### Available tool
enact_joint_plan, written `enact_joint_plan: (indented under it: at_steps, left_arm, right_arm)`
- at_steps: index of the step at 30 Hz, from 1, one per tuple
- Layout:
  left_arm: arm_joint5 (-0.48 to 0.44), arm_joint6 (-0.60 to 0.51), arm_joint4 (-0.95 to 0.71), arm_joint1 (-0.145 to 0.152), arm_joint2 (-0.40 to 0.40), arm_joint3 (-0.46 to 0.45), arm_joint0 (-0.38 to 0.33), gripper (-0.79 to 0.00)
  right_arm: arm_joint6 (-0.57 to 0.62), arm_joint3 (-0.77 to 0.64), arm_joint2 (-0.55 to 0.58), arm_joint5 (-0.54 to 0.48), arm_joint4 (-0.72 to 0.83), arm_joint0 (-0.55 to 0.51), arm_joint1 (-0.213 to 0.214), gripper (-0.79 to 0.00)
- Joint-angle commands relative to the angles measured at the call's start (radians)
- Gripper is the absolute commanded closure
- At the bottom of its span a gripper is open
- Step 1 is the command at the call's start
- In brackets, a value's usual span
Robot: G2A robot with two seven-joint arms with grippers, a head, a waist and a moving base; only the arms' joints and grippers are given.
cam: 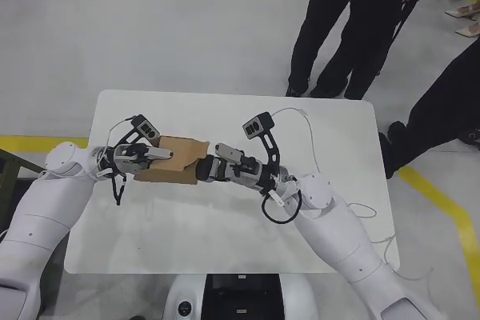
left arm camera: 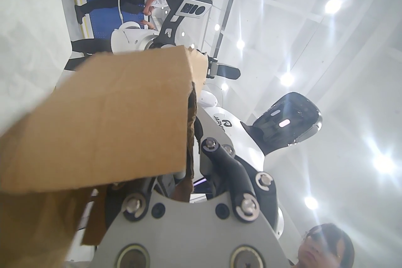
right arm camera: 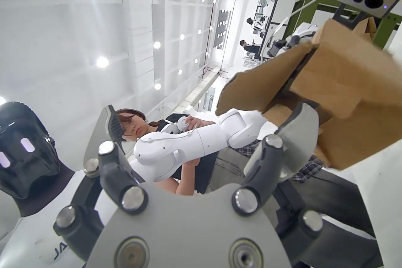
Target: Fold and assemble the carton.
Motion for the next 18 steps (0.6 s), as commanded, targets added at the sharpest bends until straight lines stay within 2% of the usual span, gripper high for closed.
enact_joint_plan:
  at_steps: [1,18]
  left_arm:
    - [-0.001,0.0,0.004,0.0,-0.001,-0.003,0.0,0.0]
    - [0.021,0.0,-0.013,-0.004,-0.008,-0.018,0.01,0.0]
  right_arm:
    - [0.009,0.008,-0.004,0.004,0.014,0.003,-0.002,-0.785]
    - [0.053,0.047,-0.021,0.016,0.068,0.023,-0.021,-0.785]
